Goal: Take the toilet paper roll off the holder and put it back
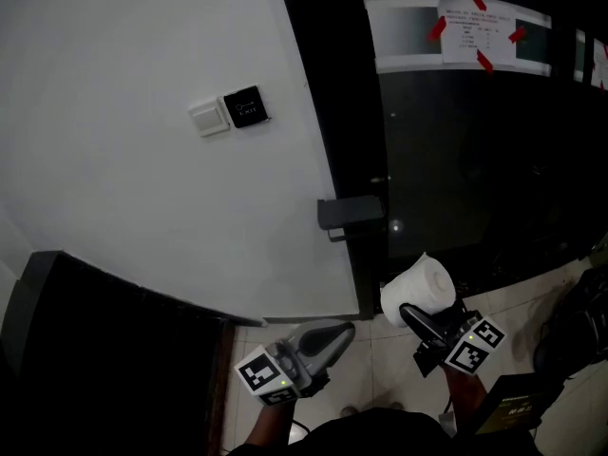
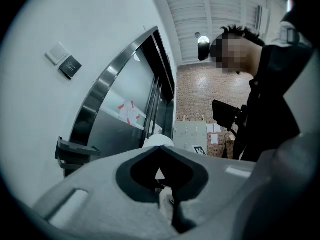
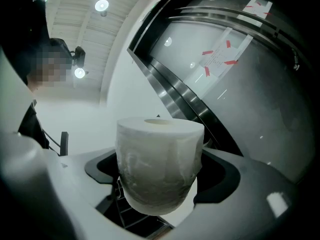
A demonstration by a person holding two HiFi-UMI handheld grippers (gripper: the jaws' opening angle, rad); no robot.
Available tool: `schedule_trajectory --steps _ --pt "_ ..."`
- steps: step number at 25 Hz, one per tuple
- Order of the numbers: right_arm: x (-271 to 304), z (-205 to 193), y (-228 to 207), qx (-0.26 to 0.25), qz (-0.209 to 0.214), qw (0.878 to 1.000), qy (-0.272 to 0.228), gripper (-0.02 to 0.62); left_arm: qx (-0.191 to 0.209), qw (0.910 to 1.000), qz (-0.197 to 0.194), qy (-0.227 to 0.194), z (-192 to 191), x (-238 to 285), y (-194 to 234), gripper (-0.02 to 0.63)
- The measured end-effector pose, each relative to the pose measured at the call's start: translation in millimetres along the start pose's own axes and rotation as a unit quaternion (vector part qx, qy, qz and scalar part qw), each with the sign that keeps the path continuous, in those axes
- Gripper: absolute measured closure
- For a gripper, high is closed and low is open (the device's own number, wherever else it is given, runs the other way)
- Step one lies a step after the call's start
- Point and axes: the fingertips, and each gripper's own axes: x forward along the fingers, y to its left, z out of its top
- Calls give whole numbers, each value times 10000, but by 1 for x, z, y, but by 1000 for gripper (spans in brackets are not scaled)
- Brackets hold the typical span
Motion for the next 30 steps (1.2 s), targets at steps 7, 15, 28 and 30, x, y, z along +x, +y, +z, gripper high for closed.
schedule_trajectory --steps 7,15,28,30 --pt "1 -3 -2 60 -23 10000 -36 155 -62 9996 -202 -210 4 -1 -1 606" --pt "-4 -7 1 114 -21 9999 -23 155 -113 9999 -99 -82 -3 -5 -3 606" --pt "-26 -7 -67 3345 -335 9241 -1817 153 -107 9999 70 -13 -3 -5 8 606" --pt "-29 -9 -76 3529 -449 9140 -1949 153 -135 9999 91 13 -5 -6 12 606"
